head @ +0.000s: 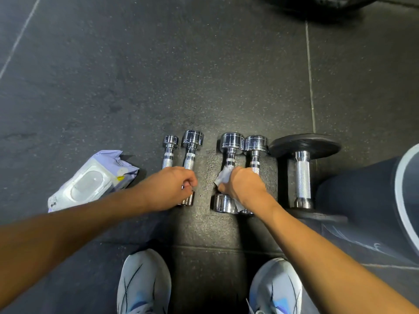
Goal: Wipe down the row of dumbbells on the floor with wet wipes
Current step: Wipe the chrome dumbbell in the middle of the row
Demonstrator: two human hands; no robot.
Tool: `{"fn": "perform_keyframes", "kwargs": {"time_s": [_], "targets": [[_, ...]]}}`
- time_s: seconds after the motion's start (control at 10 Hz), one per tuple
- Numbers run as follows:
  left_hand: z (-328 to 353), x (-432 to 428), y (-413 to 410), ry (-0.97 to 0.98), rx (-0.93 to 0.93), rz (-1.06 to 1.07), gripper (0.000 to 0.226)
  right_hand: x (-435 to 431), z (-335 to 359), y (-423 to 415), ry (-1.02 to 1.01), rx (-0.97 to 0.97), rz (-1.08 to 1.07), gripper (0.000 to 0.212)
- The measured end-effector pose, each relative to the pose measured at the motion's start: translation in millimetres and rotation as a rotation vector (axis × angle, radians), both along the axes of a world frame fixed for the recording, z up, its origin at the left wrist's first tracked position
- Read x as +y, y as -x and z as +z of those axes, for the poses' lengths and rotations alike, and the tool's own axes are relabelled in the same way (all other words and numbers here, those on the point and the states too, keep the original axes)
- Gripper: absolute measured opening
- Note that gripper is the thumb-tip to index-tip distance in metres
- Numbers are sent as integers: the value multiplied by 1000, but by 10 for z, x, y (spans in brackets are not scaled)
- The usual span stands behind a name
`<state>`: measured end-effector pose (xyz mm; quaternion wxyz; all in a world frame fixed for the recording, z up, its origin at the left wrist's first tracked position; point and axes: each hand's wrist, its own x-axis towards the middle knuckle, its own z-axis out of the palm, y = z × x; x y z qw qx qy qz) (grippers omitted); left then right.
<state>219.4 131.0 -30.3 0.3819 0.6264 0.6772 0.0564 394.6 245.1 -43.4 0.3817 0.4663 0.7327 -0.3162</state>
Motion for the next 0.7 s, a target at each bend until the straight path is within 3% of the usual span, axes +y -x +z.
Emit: {"fn": "perform_keyframes", "kwargs": {"time_s": [0.1, 0.3, 0.4, 0.5, 0.6, 0.7], "targets": [[67, 178, 57, 71, 55, -140, 16, -105, -21, -180, -206, 249, -411, 30], [146, 398, 50, 259, 314, -529, 13, 52, -55, -35, -371, 361, -388, 44], [91, 523, 10, 201, 457, -622, 21, 55, -29, -11, -343, 398, -366, 38], [8, 740, -129, -68, 457, -443, 29, -40, -8, -55, -222, 343, -467, 24], [-61, 961, -246, -227, 346, -279, 48, -159, -59, -175, -157, 289, -390, 35], [-114, 1109, -263, -225, 335, -265, 60, -217, -68, -201, -200, 276, -384, 39]]}}
